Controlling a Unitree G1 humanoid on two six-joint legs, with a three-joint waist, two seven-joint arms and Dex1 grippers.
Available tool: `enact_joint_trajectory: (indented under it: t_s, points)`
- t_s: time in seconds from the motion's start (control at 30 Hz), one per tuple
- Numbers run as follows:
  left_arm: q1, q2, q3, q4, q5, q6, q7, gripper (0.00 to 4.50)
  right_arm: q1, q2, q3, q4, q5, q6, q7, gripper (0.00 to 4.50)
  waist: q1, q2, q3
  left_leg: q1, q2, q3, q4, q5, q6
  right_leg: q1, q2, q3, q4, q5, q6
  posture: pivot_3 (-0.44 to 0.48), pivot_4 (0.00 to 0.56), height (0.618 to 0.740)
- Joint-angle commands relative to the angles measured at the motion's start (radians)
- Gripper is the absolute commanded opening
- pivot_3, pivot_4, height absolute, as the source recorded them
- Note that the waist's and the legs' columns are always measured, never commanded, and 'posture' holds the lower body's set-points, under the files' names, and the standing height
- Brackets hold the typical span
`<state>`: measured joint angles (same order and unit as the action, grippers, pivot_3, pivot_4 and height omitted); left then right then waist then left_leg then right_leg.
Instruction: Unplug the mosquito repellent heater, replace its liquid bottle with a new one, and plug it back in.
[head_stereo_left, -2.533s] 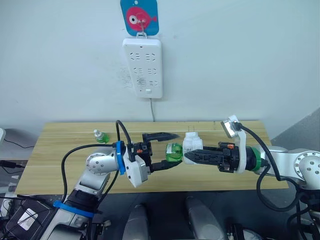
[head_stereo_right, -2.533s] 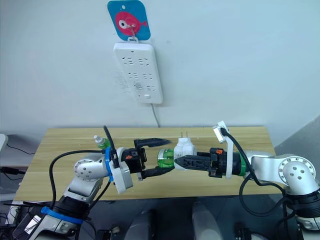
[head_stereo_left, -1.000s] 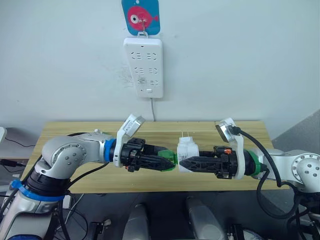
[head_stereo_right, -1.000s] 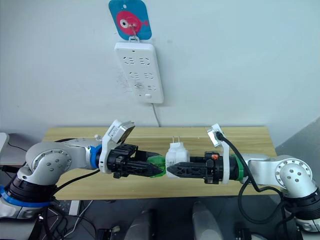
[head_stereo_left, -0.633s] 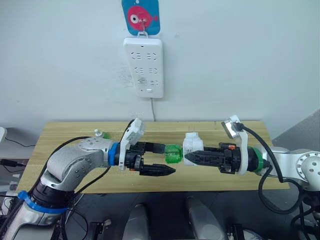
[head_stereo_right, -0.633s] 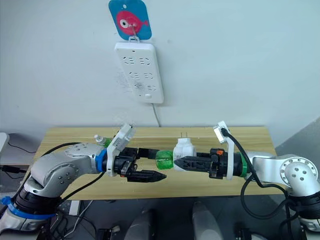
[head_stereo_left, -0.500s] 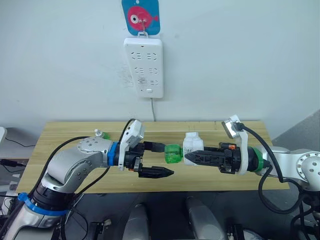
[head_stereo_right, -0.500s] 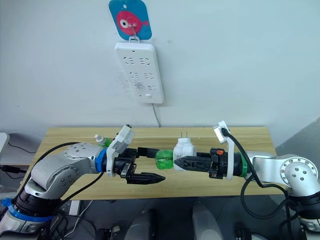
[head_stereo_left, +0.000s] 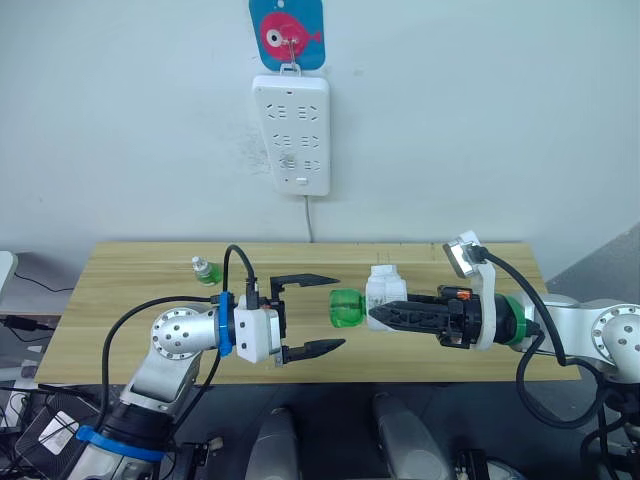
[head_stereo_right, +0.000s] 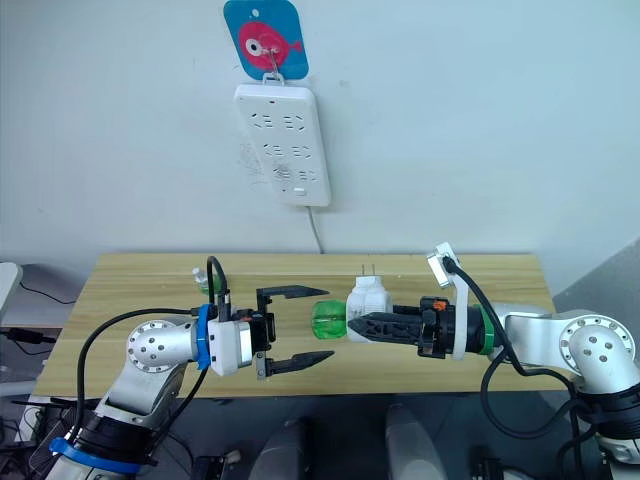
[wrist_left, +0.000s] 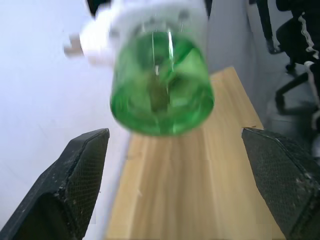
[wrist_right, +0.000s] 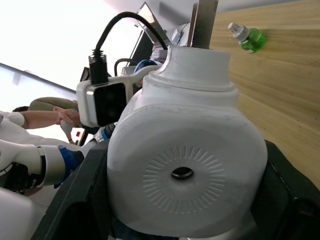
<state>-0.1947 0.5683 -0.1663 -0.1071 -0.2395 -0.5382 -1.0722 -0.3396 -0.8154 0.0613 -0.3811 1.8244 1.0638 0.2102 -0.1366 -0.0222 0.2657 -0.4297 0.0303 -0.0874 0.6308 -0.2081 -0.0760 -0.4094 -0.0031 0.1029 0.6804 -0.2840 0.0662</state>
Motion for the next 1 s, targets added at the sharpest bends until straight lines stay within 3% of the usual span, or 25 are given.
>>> enact_joint_trajectory:
  t_s: [0.03, 0.2, 0.3, 0.47, 0.53, 0.67, 0.7, 0.77, 1.0]
  points:
    - [-0.042, -0.027, -0.006, -0.028, -0.002, -0.016, 0.029, 4.5, 0.0, -0.002, -0.023, -0.028, 0.024, -0.007, 0.001, 3.06, 0.0, 0.0, 0.0, 0.0, 0.0, 0.0, 0.0, 0.0, 0.0, 0.0, 0.0, 0.0, 0.0, 0.0, 0.0, -0.215, 0.255, 0.74]
    - [-0.068, -0.03, -0.027, -0.045, -0.024, 0.001, 0.009, 4.5, -0.002, -0.002, -0.023, -0.027, 0.025, -0.008, -0.003, 3.06, -0.005, 0.0, 0.0, 0.0, 0.0, 0.0, 0.0, 0.0, 0.0, 0.0, 0.0, 0.0, 0.0, 0.0, 0.0, -0.22, 0.254, 0.74]
    - [-0.067, -0.021, -0.041, -0.054, -0.042, 0.016, -0.011, 3.91, -0.003, -0.001, -0.024, -0.027, 0.025, -0.008, -0.005, 3.06, -0.005, 0.0, 0.0, 0.0, 0.0, -0.001, 0.0, 0.0, 0.0, 0.0, 0.0, -0.001, 0.0, 0.0, 0.0, -0.219, 0.254, 0.74]
    - [-0.069, 0.0, -0.044, -0.081, -0.063, 0.067, -0.028, 2.36, -0.003, 0.001, -0.024, -0.027, 0.027, -0.01, -0.01, 3.06, -0.005, 0.0, 0.0, 0.0, 0.0, 0.0, 0.0, 0.0, 0.0, 0.0, 0.0, 0.0, 0.0, 0.0, 0.0, -0.22, 0.254, 0.74]
    - [-0.079, 0.02, -0.041, -0.122, -0.095, 0.132, -0.036, 2.25, -0.002, 0.001, -0.025, -0.027, 0.026, -0.009, -0.009, 3.06, -0.005, 0.0, 0.0, 0.0, 0.0, -0.001, 0.0, 0.0, 0.0, 0.0, 0.0, -0.001, 0.001, 0.0, 0.0, -0.216, 0.253, 0.74]
    - [-0.076, 0.075, -0.029, -0.231, -0.212, 0.448, 0.009, 2.25, 0.0, 0.0, -0.026, -0.026, 0.022, -0.009, -0.006, 3.06, -0.005, 0.0, 0.0, 0.0, 0.0, -0.001, 0.0, 0.0, 0.0, 0.0, 0.001, -0.001, 0.001, 0.0, 0.0, -0.21, 0.252, 0.74]
    - [-0.069, 0.148, -0.034, -0.298, -0.333, 0.64, 0.002, 2.25, 0.0, 0.0, -0.026, -0.025, 0.02, -0.008, -0.003, 3.06, -0.005, 0.0, 0.0, 0.0, 0.0, -0.001, 0.0, 0.0, 0.0, 0.0, 0.001, -0.001, 0.001, 0.0, 0.0, -0.206, 0.252, 0.74]
    - [-0.075, 0.231, -0.027, -0.375, -0.48, 0.858, -0.019, 2.25, -0.001, 0.0, -0.025, -0.023, 0.017, -0.006, 0.002, 3.06, -0.007, -0.001, 0.001, 0.0, 0.001, -0.002, 0.0, 0.0, 0.0, 0.0, 0.001, -0.002, 0.001, -0.001, 0.001, -0.197, 0.251, 0.74]
    - [-0.235, 0.277, 0.043, -0.263, -0.678, 1.178, -0.054, 2.25, -0.009, 0.002, -0.021, -0.012, -0.004, 0.009, 0.027, 3.06, -0.002, 0.001, 0.001, 0.0, 0.001, -0.003, 0.0, 0.0, 0.0, 0.0, 0.002, -0.003, 0.001, -0.003, 0.005, -0.194, 0.246, 0.74]
